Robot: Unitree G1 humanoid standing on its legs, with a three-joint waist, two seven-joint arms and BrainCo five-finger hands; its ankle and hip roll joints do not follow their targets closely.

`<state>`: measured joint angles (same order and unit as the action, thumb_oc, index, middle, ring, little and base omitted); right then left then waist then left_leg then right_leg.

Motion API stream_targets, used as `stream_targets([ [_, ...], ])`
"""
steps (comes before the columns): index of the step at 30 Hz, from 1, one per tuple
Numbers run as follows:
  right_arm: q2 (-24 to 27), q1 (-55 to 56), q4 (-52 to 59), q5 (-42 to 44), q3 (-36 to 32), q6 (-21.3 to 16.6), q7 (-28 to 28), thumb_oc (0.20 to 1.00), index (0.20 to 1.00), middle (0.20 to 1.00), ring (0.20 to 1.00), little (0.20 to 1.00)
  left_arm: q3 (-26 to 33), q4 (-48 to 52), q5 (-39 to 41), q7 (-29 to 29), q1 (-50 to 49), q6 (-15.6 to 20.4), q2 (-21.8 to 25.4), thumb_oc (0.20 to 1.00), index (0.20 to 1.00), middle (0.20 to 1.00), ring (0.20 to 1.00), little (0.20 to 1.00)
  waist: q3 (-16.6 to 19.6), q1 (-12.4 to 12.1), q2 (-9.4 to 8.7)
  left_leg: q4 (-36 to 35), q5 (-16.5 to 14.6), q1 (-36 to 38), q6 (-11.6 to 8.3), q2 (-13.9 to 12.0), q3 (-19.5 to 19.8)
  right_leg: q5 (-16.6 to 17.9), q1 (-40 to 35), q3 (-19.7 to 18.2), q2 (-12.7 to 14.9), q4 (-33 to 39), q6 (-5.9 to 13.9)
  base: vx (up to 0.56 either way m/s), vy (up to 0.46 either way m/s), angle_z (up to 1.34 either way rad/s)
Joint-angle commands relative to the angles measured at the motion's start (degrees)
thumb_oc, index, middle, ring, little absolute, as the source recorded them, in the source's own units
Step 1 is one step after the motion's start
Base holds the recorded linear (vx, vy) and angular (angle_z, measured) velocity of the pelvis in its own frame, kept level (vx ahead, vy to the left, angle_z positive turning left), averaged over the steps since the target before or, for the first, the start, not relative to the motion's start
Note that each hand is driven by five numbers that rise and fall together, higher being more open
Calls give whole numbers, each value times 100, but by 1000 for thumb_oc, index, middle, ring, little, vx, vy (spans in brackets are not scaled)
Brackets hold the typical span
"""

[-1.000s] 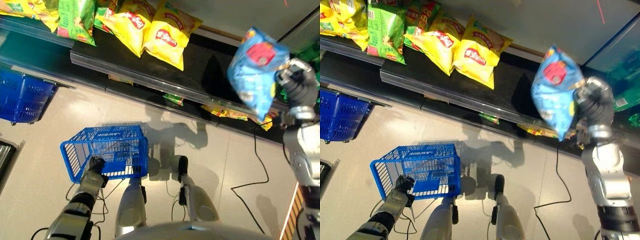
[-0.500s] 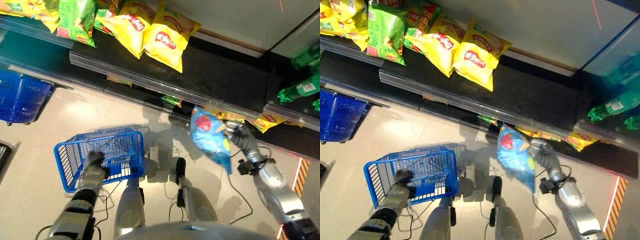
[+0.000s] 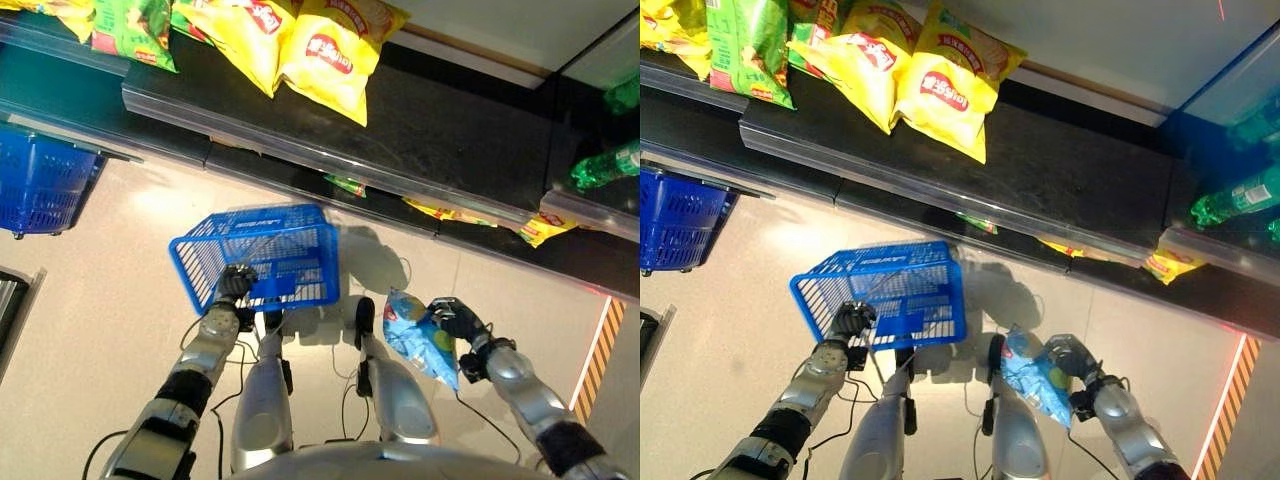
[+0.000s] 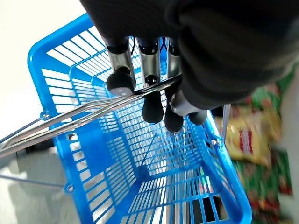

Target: Pick up the snacks into the basket

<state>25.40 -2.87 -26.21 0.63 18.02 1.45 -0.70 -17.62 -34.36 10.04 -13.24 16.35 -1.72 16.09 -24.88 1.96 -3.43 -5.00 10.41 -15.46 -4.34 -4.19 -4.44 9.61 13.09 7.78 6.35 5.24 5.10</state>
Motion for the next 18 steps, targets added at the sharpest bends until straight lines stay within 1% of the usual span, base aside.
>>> stream_targets([
  [1,10,-232,30,-134,185,-115,-239,200,200,200,200,200,-366,299,175,38,371,422,-215,200,200,200,200,200,176,-131,6,39,-194,-53,119,318,99,-31,444,71,59,-548,232,-47,-13,-3],
  [3,-92,-375,-116,-125,342,-121,-291,200,200,200,200,200,-564,300,218,49,414,422,-308,200,200,200,200,200,144,-139,9,38,-178,-77,115,316,104,-30,473,70,54,-558,225,-33,-8,-5],
  [8,-328,-898,-575,-432,783,-118,-566,200,200,200,200,200,-1123,480,277,89,562,430,-488,200,200,200,200,200,54,-171,54,35,-141,-139,107,308,123,-6,547,76,43,-567,213,-12,-3,-1],
  [10,-360,-965,-637,-490,872,-122,-608,200,200,200,200,200,-1200,521,251,72,576,434,-496,200,200,200,200,200,43,-179,63,36,-139,-154,106,311,131,-5,562,77,38,-568,212,0,0,0],
  [12,-474,-1248,-812,-690,1094,-117,-790,200,200,200,200,200,-1412,501,174,-8,663,413,-578,200,200,200,200,200,-15,-201,100,41,-120,-189,105,305,141,0,603,79,37,-581,205,-19,-4,0],
  [18,-808,-1835,-1235,-819,1484,-138,-1120,200,200,200,200,200,-1782,416,229,-198,917,425,-763,200,200,200,200,200,-158,-235,192,43,-86,-276,93,309,142,34,711,111,43,-588,196,-33,-1,-1],
])
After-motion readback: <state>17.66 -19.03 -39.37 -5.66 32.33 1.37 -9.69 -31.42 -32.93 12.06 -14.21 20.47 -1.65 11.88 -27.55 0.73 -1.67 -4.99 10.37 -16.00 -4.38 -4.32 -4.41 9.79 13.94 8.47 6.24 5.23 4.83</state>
